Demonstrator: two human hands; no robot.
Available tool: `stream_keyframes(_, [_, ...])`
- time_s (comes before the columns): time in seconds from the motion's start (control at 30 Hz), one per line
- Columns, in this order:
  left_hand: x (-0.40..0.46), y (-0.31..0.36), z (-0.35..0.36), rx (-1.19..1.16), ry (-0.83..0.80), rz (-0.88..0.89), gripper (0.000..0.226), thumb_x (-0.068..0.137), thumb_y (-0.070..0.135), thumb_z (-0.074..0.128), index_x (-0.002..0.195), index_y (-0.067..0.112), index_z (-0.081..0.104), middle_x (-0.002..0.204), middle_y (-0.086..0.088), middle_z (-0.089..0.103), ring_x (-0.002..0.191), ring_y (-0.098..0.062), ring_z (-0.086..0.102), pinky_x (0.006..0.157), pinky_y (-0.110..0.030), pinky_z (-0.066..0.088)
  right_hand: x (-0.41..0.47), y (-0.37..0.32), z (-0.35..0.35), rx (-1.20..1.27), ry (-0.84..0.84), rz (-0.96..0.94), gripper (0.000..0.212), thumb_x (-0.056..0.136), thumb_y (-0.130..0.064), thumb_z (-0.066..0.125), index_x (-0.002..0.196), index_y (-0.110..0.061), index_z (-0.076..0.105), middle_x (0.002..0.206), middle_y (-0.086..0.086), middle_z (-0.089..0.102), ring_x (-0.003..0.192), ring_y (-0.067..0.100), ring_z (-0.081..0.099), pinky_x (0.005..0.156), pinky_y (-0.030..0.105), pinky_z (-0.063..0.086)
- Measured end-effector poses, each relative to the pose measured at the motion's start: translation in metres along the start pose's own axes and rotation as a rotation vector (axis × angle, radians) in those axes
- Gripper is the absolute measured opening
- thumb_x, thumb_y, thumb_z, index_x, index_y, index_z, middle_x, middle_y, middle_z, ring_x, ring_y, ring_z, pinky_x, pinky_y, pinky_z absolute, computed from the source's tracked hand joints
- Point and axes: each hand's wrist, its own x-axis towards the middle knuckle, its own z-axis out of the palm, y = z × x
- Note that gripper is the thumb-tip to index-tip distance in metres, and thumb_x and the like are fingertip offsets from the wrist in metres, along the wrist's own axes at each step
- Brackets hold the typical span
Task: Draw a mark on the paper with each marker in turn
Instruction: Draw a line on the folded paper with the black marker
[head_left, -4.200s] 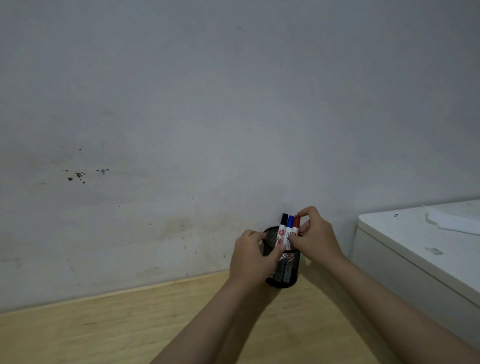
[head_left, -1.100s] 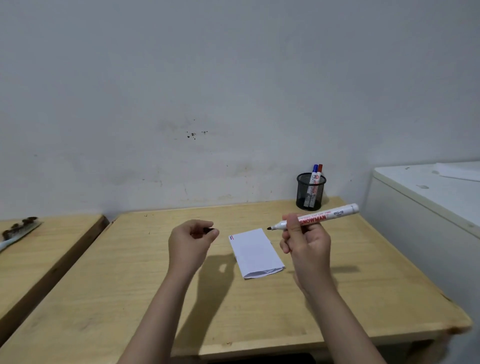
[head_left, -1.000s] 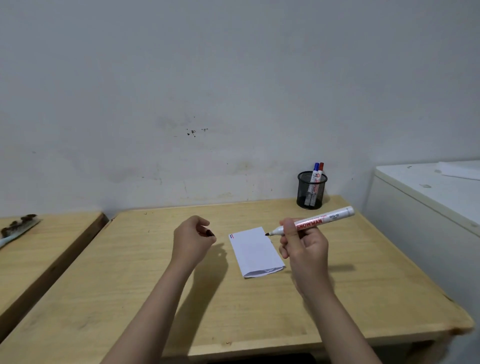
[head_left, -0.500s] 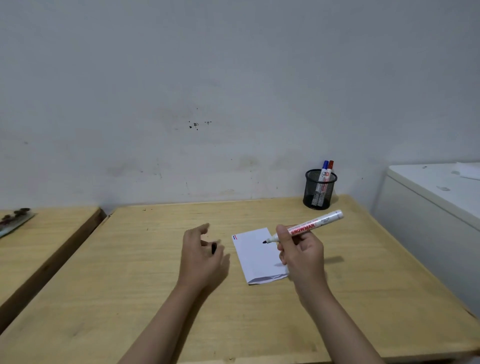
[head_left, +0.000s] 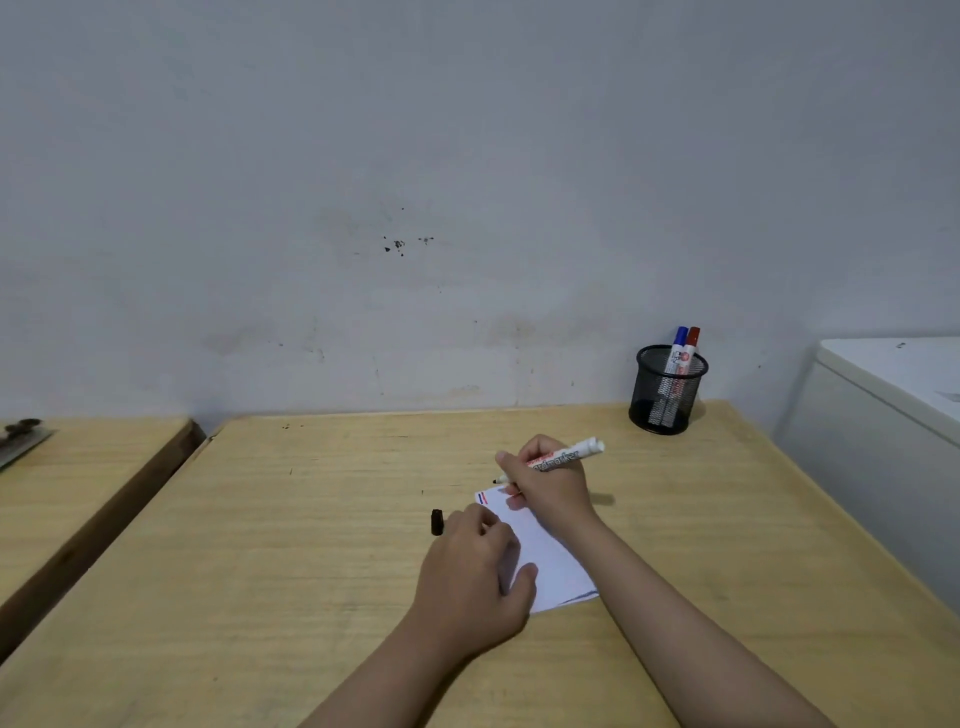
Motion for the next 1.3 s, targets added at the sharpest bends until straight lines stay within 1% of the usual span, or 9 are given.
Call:
stream_keyframes(0.13, [0.0,-0.003,0.002,0.039,-0.02,-0.002,0.038,0.072,0.048,0.053,0.088,0.015,0.059,0.09,0.0,0.054,0.084,-0.017,0.053,0.063,-0.028,0.044,0.007,0.008,0.003,-0.047,-0.023,0.0,0.033,0.074,-0.013,0.076,0.058,-0.013,0.047,0.052,0.009,0.063,0.048,0.021,0.065,0.048,0.029,0.049])
stream_keyframes(0.2, [0.001,-0.003,0.003,0.04,-0.025,-0.006,0.039,0.073,0.048,0.052,0.089,0.013,0.058,0.092,0.0,0.054,0.086,-0.017,0.052,0.066,-0.029,0.045,0.01,0.009,0.004,-0.048,-0.024,0.01,0.034,0.073,-0.011,0.075,0.058,-0.014,0.046,0.052,0.011,0.059,0.046,0.022,0.064,0.047,0.028,0.047])
stream_keyframes(0.33, [0.001,-0.003,0.001,0.029,-0.053,-0.002,0.04,0.075,0.049,0.05,0.093,0.014,0.056,0.098,0.001,0.053,0.089,-0.016,0.051,0.071,-0.029,0.045,0.018,0.008,0.007,-0.068,-0.041,0.01,0.035,0.072,-0.014,0.076,0.053,-0.018,0.046,0.051,0.011,0.059,0.046,0.024,0.064,0.046,0.027,0.044])
stream_keyframes(0.47, [0.0,-0.003,0.001,0.002,-0.062,-0.015,0.04,0.075,0.049,0.051,0.093,0.015,0.056,0.097,0.003,0.053,0.087,-0.014,0.051,0.07,-0.029,0.045,0.016,0.012,0.008,-0.059,-0.043,-0.018,0.032,0.075,-0.008,0.07,0.055,-0.014,0.046,0.057,0.021,0.06,0.045,0.02,0.063,0.048,0.029,0.047])
stream_keyframes(0.53, [-0.001,-0.003,0.001,0.005,-0.053,-0.016,0.041,0.074,0.05,0.051,0.094,0.015,0.058,0.097,0.003,0.053,0.087,-0.014,0.051,0.07,-0.029,0.046,0.016,0.014,0.006,-0.044,-0.041,-0.023,0.032,0.075,-0.007,0.069,0.055,-0.015,0.045,0.057,0.022,0.059,0.046,0.021,0.063,0.049,0.03,0.047])
stream_keyframes(0.8, [-0.001,-0.001,-0.002,0.036,-0.049,-0.039,0.047,0.074,0.053,0.048,0.099,0.016,0.061,0.103,0.001,0.058,0.094,-0.017,0.055,0.074,-0.03,0.048,0.016,0.017,0.006,-0.047,-0.023,-0.022,0.036,0.074,-0.007,0.066,0.051,-0.02,0.041,0.051,0.015,0.06,0.044,0.02,0.062,0.05,0.033,0.047])
stream_keyframes(1.03, [-0.002,0.0,-0.002,0.045,-0.047,-0.036,0.047,0.074,0.052,0.048,0.1,0.015,0.061,0.104,0.001,0.059,0.095,-0.016,0.055,0.072,-0.028,0.047,0.018,0.019,0.007,-0.049,-0.025,-0.027,0.033,0.073,-0.004,0.064,0.053,-0.016,0.041,0.045,0.006,0.058,0.045,0.02,0.062,0.048,0.031,0.048])
stream_keyframes(1.17, [-0.001,0.001,-0.002,0.051,-0.05,-0.04,0.048,0.075,0.053,0.048,0.102,0.015,0.061,0.106,0.001,0.058,0.098,-0.015,0.054,0.073,-0.026,0.045,0.019,0.02,0.007,-0.079,-0.028,-0.031,0.031,0.073,-0.006,0.065,0.055,-0.015,0.042,0.051,0.012,0.062,0.046,0.02,0.062,0.049,0.031,0.049])
stream_keyframes(1.3, [-0.002,0.001,-0.002,0.057,-0.049,-0.04,0.048,0.075,0.053,0.048,0.101,0.015,0.061,0.105,0.001,0.058,0.098,-0.016,0.054,0.072,-0.027,0.046,0.018,0.018,0.009,-0.124,-0.035,-0.026,0.027,0.074,-0.009,0.066,0.058,-0.014,0.044,0.063,0.024,0.067,0.048,0.019,0.064,0.051,0.032,0.052])
